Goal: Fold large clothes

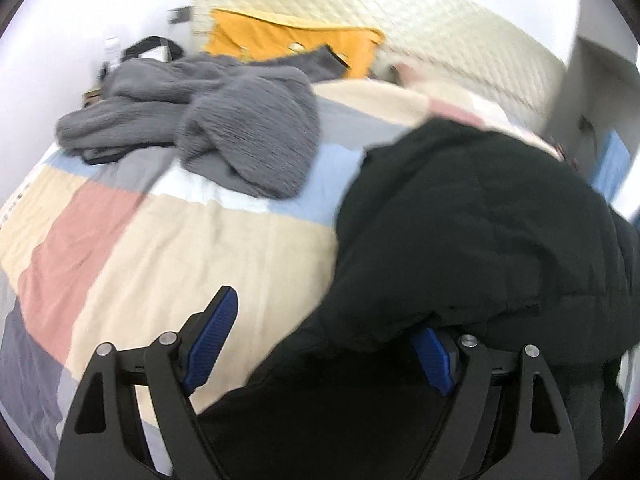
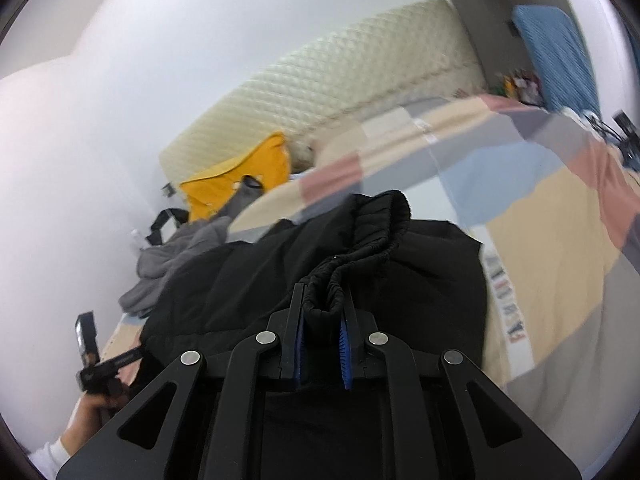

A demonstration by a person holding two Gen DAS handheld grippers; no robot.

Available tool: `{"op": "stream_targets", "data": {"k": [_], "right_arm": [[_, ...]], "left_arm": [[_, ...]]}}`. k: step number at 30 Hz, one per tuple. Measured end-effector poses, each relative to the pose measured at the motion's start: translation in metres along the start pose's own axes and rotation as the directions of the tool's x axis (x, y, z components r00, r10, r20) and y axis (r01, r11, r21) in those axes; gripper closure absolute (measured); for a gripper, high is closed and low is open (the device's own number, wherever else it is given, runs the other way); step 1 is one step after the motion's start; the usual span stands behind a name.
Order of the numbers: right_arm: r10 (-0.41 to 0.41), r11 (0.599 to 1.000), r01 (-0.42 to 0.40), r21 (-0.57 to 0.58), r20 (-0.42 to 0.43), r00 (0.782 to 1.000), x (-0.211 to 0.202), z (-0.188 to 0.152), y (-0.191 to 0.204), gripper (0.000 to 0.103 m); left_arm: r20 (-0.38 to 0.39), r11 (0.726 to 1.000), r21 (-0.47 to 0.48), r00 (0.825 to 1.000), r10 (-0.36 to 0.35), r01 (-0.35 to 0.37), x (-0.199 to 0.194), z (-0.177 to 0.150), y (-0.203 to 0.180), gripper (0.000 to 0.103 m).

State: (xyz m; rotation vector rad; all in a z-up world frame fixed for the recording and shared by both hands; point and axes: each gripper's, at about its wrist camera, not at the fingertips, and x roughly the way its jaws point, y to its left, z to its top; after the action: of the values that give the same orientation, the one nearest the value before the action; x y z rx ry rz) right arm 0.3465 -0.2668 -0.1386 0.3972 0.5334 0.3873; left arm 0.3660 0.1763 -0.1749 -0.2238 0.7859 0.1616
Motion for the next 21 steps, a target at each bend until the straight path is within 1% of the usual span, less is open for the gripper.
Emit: {"op": "stream_targets", "data": {"k": [2,4,6,10,17,21], "right_arm": [[0.001,0.999,0.0,-0.044,0.002,1.0,0.001,-0.002,0.011,0.092],[-0.035,0.997,0.034,-0.072,-0.015,0.999,0.007,-0.007,0.015,0.092],[-0.097,0.992,0.092,-0.086,-0.052,0.994,0.02,-0.015,0.012,0.092],[-0.207,0.975,0.194,-0.108,-0.124,0.971,0.047,-0.032,-0.001,0.092],[-0.283,0.953,0.256,-0.164,-0.177,0.943,0.074,-0.051,-0.014,0.09],[-0.311,0.942,0.277,-0.192,-0.178,0.934,0.083,-0.057,-0.013,0.089]], "left_arm": [[0.021,0.999,-0.045,1.0,0.01,-0.009,-0.003,0.003,0.011,0.019],[0.008,0.996,-0.085,1.0,-0.003,0.004,0.001,0.005,0.021,0.019],[-0.011,0.995,-0.094,1.0,-0.015,0.014,0.006,0.006,0.024,0.019],[-0.01,0.999,-0.032,1.0,0.008,-0.009,0.01,0.004,0.016,0.019],[-0.054,1.0,0.003,0.998,0.026,-0.025,0.023,-0.004,0.011,0.019],[-0.067,0.999,0.018,0.997,0.028,-0.027,0.026,-0.005,0.01,0.019]]}}
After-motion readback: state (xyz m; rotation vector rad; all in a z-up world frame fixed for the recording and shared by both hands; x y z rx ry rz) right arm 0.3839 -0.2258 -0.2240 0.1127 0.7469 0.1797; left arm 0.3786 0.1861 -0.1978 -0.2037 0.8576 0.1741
